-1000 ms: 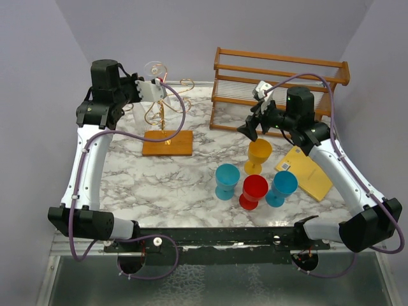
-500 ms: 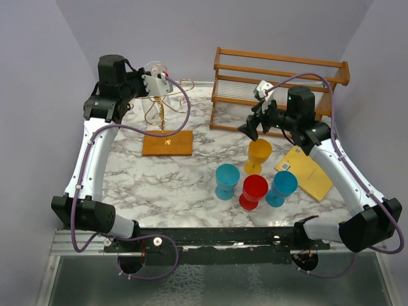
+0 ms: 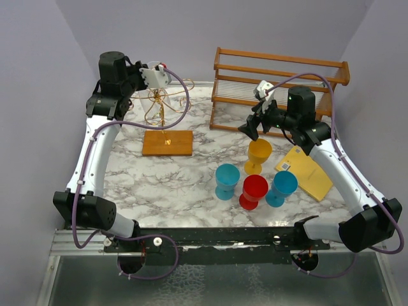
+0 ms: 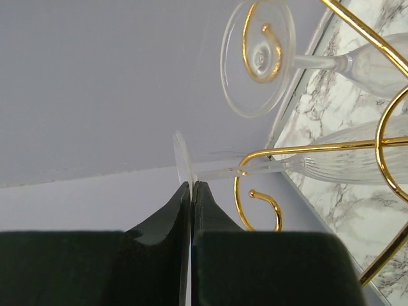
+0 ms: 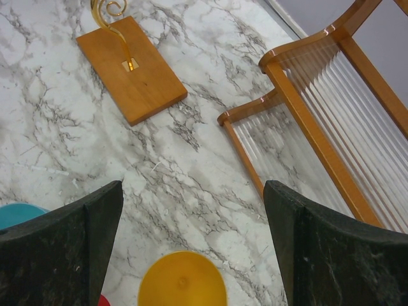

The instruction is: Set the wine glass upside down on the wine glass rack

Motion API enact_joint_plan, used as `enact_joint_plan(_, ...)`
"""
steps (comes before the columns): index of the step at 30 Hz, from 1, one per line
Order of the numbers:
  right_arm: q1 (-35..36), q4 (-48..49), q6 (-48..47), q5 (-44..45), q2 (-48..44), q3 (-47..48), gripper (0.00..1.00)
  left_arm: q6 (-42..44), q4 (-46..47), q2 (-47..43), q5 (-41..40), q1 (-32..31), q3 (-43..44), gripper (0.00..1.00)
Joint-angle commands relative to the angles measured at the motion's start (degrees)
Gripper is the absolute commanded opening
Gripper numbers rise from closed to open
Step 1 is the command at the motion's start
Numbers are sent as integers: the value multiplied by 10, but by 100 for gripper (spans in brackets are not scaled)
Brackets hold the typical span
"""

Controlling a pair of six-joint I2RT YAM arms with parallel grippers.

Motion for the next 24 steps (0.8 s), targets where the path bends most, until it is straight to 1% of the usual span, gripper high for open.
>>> enact_joint_plan(1,-4,16,1,-14,-9,-5,91,-5,33,4,-41,-2,-1,0)
enact_joint_plan(17,-3,18,-1,-14,-11,-8,91,13,48,4,-89,-2,-19,1)
enact_joint_plan(24,-3,19,-1,-14,-13,-9,91,13,35,-4,-88,-2,-23,2)
